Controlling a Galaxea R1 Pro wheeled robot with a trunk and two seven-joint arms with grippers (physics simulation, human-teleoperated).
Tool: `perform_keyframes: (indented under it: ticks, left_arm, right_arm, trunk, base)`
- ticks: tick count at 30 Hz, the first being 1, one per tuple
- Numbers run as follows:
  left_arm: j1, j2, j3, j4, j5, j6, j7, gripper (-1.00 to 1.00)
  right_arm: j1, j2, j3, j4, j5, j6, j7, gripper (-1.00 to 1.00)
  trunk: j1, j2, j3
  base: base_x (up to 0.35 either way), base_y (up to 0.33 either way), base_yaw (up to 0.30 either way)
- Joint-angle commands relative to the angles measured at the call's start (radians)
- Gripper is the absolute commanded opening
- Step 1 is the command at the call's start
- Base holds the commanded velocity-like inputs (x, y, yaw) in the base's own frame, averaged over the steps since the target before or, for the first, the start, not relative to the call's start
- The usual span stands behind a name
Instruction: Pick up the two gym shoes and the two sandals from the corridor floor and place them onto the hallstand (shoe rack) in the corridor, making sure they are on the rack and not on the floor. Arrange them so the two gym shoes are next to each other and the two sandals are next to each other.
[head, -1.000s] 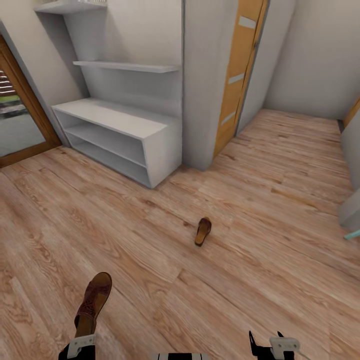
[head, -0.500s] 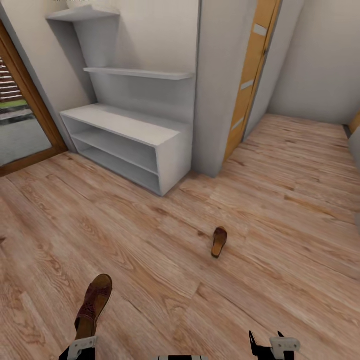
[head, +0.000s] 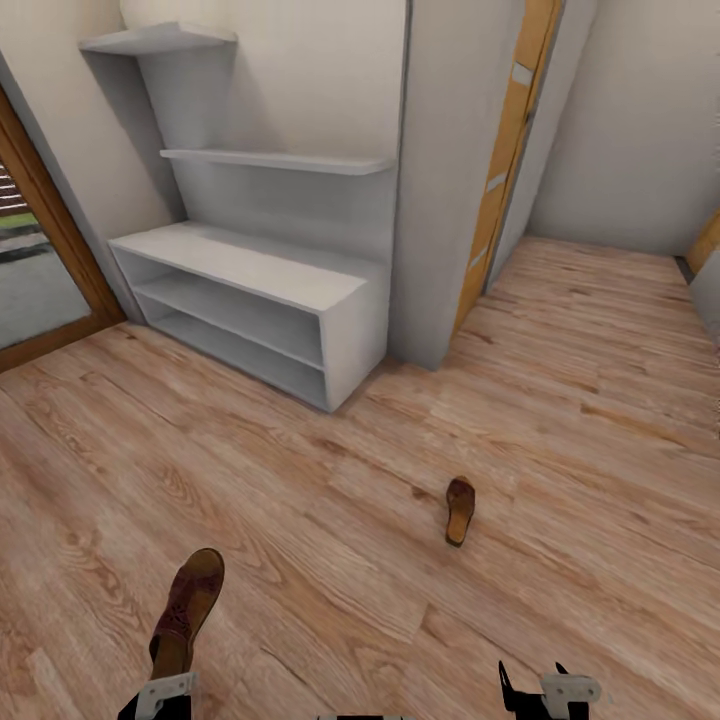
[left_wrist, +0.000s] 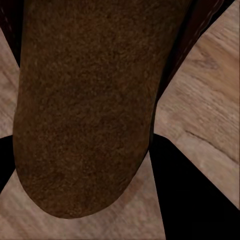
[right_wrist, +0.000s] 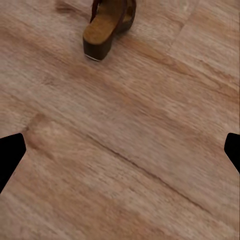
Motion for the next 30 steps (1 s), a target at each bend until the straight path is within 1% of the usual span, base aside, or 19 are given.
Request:
perform_keyframes:
  ticks: [1,8,18,23,30]
  left_arm:
    - [-0.001,-0.001,0.009,0.001,-0.009,-0.003,-0.009,-1.0]
    - [-0.001,-0.001,0.009,0.0,-0.007,-0.003,-0.009,-1.0]
    - [-0.001,-0.001,0.009,0.001,-0.006,-0.003,-0.009,-1.0]
    - [-0.001,-0.001,0.009,0.001,-0.006,-0.003,-0.009,-1.0]
    - [-0.001,-0.001,0.009,0.001,-0.008,-0.003,-0.009,-1.0]
  right_arm:
    - [0.0,0.001,-0.004,0.0,0.01,-0.003,0.0,1.0]
    - [0.0,0.001,-0.004,0.0,0.01,-0.003,0.0,1.0]
    - [0.0,0.002,-0.003,0.0,0.01,-0.003,0.0,1.0]
    - [0.0,0.002,-0.003,-0.001,0.01,-0.003,0.0,1.0]
    - [0.0,0.001,-0.004,-0.001,0.01,-0.003,0.001,1.0]
  trunk:
    - [0.0,0.0,0.001]
    - [0.0,0.0,0.01]
    - [0.0,0.0,0.019]
    - [0.0,0.0,0.02]
    - [0.0,0.0,0.02]
  base:
    - [0.276,0.237,-0.17]
    - [0.279,0.231,-0.198]
    - [0.282,0.227,-0.246]
    - [0.282,0.226,-0.09]
    - [0.282,0.224,-0.019]
